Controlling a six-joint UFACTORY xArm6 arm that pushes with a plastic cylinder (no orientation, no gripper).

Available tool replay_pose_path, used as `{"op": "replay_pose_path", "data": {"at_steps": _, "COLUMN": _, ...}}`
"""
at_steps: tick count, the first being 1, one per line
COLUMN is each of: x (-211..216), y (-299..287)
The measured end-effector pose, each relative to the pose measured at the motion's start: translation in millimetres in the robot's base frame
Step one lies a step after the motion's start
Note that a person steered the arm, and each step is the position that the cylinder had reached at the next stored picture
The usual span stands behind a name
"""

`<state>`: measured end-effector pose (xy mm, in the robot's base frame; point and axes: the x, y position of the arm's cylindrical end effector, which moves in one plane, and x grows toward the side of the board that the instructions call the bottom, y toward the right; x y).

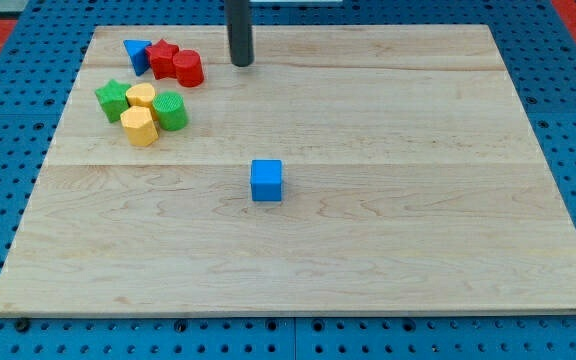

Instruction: Move the red blocks to the top center of the board

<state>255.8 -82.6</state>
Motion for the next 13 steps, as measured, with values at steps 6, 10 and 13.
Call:
{"op": "replay_pose_path", "data": {"at_steps": 6, "x": 31.2, "y": -155.2}}
{"op": "replay_pose_path", "data": {"at_steps": 10, "x": 28.3, "y": -13.1}}
{"op": "replay_pose_path", "data": {"at_steps": 13, "x": 12.4, "y": -28.1}}
